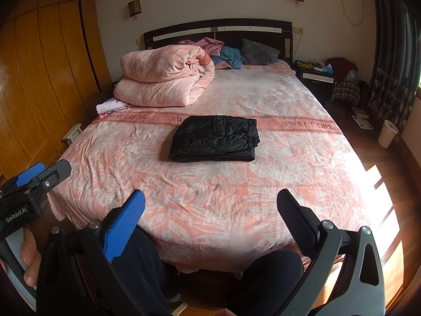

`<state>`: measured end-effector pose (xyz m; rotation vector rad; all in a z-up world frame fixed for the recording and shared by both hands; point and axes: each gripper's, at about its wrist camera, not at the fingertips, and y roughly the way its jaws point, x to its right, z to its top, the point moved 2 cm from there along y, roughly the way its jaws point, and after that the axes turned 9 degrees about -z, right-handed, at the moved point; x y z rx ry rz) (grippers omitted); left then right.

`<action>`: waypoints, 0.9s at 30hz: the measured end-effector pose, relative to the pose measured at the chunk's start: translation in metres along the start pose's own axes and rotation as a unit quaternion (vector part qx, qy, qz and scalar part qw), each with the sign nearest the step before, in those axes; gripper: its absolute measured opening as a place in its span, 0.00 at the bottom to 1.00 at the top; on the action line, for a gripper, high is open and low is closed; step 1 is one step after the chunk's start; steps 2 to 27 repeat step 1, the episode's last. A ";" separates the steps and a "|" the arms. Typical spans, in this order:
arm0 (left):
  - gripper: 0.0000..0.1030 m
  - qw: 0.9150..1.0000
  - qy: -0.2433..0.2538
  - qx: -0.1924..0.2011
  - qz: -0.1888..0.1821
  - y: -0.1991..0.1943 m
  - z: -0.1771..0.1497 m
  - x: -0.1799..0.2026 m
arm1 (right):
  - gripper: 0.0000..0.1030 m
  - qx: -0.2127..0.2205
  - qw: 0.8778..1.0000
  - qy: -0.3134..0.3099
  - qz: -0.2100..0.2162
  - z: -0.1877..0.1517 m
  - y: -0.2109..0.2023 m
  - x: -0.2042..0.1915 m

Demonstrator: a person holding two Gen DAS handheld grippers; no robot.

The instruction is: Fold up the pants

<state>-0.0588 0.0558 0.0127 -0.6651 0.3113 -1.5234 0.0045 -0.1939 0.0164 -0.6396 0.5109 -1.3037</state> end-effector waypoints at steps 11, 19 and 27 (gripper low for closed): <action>0.96 1.000 0.000 0.000 0.000 0.000 0.000 0.000 | 0.97 0.000 1.000 0.000 0.001 0.000 0.000 0.000; 0.96 1.000 0.000 0.000 0.000 0.000 0.000 0.000 | 0.97 0.000 1.000 0.000 0.001 0.000 0.000 0.000; 0.96 1.000 0.000 0.000 0.000 0.000 0.000 0.000 | 0.97 0.000 1.000 0.000 0.001 0.000 0.000 0.000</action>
